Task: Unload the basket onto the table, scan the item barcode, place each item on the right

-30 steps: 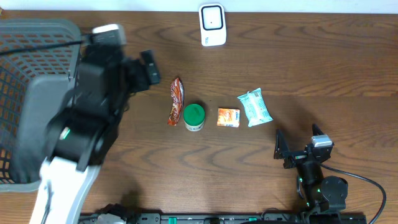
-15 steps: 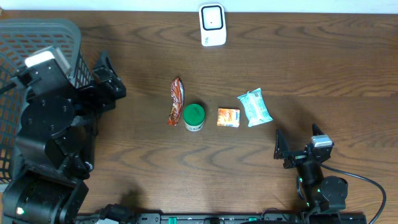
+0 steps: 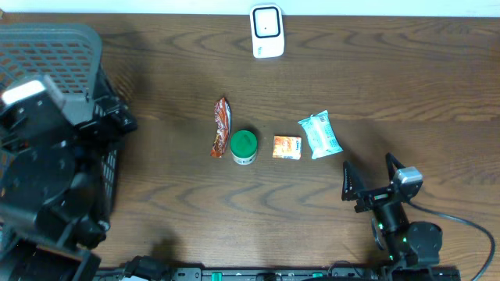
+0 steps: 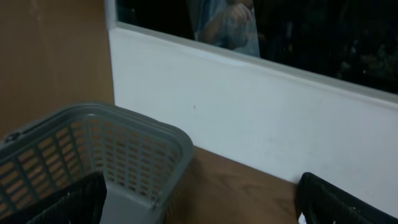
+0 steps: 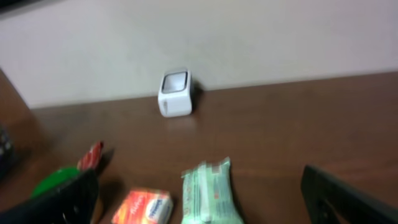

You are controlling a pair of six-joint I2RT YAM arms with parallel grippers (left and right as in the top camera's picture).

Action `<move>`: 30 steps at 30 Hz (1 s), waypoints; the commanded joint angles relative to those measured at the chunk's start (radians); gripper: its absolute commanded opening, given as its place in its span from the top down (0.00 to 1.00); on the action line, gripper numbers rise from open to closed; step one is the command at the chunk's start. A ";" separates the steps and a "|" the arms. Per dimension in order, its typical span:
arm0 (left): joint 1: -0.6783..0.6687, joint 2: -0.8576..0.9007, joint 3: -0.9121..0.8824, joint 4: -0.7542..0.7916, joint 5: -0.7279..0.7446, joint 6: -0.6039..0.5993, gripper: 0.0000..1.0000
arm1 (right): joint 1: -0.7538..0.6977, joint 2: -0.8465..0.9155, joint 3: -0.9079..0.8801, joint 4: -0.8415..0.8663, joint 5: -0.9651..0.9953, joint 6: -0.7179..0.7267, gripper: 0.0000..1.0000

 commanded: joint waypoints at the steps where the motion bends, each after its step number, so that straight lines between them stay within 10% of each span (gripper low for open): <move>1: 0.002 -0.024 0.011 0.005 -0.034 0.017 0.02 | 0.007 0.113 0.156 -0.063 -0.005 0.038 0.01; 20: 0.002 -0.237 0.010 -0.156 -0.060 -0.041 0.02 | 0.428 1.354 1.240 -0.723 0.048 0.030 0.01; 30: 0.002 -0.370 0.010 -0.322 -0.059 -0.131 0.02 | 0.546 1.559 1.331 -0.603 -0.087 0.203 0.01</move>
